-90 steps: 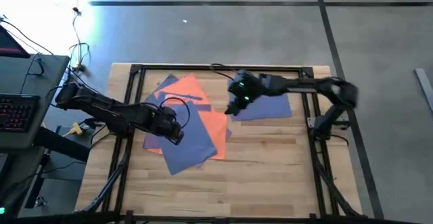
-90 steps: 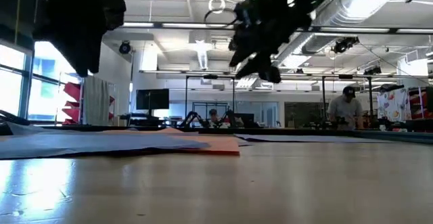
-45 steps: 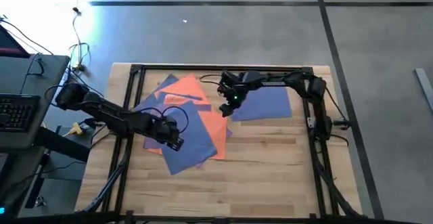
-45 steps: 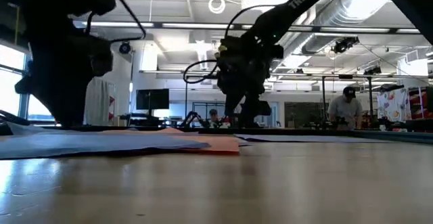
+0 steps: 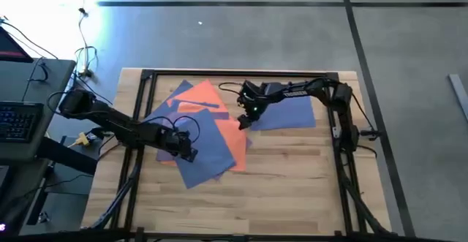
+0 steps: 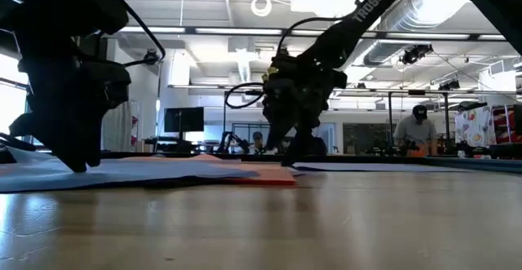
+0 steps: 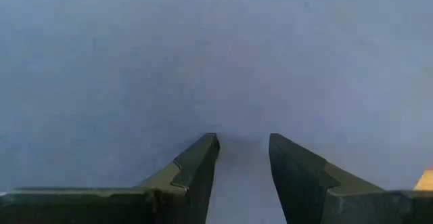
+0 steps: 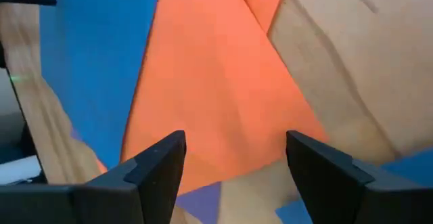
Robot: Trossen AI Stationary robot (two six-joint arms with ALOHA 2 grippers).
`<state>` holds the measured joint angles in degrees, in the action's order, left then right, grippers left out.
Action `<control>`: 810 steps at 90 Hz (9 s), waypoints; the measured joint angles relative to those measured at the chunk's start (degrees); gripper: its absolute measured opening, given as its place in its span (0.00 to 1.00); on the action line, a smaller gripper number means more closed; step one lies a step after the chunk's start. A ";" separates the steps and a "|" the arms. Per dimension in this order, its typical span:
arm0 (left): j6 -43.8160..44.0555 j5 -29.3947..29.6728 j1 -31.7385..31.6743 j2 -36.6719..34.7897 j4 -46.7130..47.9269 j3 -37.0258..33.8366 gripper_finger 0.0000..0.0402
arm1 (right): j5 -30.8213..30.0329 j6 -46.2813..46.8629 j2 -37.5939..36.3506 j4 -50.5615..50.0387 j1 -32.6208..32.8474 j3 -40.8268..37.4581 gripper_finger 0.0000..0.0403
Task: Organize paper
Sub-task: Put the orange colored paper on the bottom right of the table, then stack the blue colored paper on top of the blue colored paper
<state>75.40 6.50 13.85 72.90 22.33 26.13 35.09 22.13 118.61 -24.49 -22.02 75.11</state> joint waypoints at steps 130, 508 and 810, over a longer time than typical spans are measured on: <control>-0.55 0.42 0.02 0.20 0.50 -0.15 0.30 | 5.98 7.72 1.99 3.80 1.22 0.81 0.55; -5.36 -3.06 -0.35 0.04 12.54 3.82 0.30 | -15.84 55.32 -50.77 -21.93 39.95 -30.80 0.56; -19.07 9.74 -5.54 -12.42 10.94 12.05 0.30 | -12.48 22.80 -16.52 -27.52 19.63 7.71 0.00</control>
<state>56.33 16.24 8.30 60.48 33.26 38.18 22.62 44.92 102.09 -52.01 -2.39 82.82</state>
